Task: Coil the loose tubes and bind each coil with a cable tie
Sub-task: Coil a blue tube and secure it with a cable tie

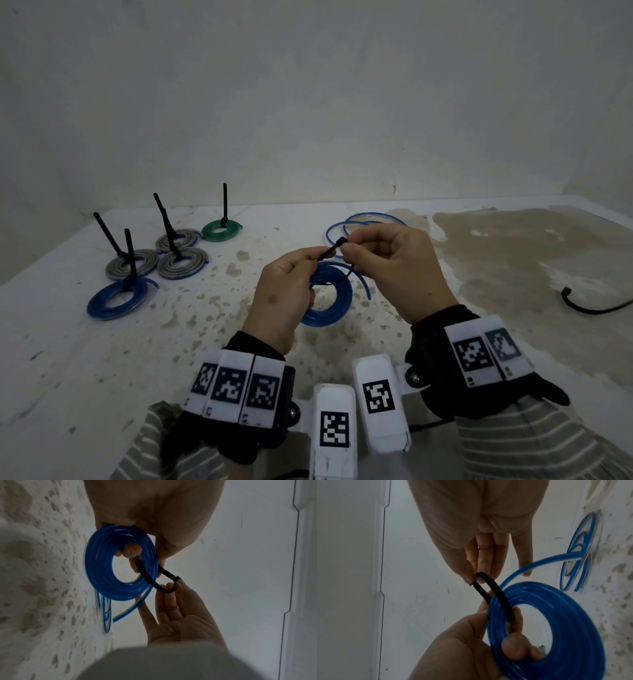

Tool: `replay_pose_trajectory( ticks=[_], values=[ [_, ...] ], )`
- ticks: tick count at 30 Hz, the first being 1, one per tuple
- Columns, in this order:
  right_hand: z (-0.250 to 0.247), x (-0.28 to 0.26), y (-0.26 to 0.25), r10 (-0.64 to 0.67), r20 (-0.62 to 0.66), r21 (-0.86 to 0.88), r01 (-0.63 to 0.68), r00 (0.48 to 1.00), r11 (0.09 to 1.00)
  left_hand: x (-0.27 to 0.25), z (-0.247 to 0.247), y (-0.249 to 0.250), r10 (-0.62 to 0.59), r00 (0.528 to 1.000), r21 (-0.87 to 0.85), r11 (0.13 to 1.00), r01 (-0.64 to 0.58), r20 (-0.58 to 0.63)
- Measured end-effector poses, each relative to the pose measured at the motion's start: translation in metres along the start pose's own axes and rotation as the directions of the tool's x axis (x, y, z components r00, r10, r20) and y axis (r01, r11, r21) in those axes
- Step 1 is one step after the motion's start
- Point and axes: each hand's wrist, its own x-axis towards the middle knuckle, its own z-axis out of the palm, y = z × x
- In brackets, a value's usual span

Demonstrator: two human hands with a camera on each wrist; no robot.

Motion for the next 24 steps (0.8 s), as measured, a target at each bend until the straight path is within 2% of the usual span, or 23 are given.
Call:
replay_pose_trajectory(
  ticks=[6, 10, 18, 24],
  values=[
    [-0.0009, 0.0007, 0.003, 0.0, -0.008, -0.035, -0.001, 1.0, 0.999, 0.0008, -0.0006, -0.0012, 0.047, 0.999, 0.052, 0.998, -0.047, 0.006],
    [0.0005, 0.0015, 0.0062, 0.001, 0.052, -0.088, 0.004, 0.999, 0.996, 0.0, 0.0006, -0.0002, 0.068, 0.998, 0.039, 0.997, -0.068, 0.014],
    [-0.0002, 0.0027, 0.0052, -0.048, 0.097, -0.084, 0.056, 0.994, 0.995, 0.0023, -0.0006, -0.0025, -0.021, 1.0, -0.01, 1.0, 0.021, 0.023],
    [-0.0046, 0.0035, 0.0034, -0.025, 0.129, -0.088, 0.036, 0.991, 0.995, 0.0029, -0.0017, -0.0066, -0.008, 0.989, 0.041, 0.999, 0.002, 0.145]
  ],
)
